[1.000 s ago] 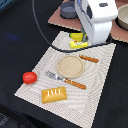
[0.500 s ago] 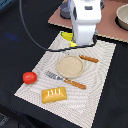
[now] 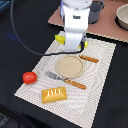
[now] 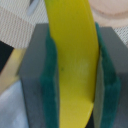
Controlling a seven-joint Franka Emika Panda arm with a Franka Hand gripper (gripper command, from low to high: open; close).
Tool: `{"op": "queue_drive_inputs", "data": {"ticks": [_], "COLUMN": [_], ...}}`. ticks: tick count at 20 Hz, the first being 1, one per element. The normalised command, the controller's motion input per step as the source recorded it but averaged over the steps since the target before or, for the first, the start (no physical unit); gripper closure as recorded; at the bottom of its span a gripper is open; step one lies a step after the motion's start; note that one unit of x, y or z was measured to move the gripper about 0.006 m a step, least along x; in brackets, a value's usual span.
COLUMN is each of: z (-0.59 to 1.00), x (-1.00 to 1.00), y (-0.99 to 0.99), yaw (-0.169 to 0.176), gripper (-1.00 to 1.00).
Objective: Interact with the objects in diverse but meaningful ways.
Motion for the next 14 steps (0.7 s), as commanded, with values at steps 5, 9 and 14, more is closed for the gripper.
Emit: {"op": "queue_drive_inputs", "data": {"ticks": [5,9,14], "z": [-0.41,-0.45,-0.51], "x": [-0.94,-0.84,-0.83], "y": [-0.11,-0.01,0.06], "yaw": [-0.04,-0.007,0.0], "gripper": [1.0,1.0,1.0]}}
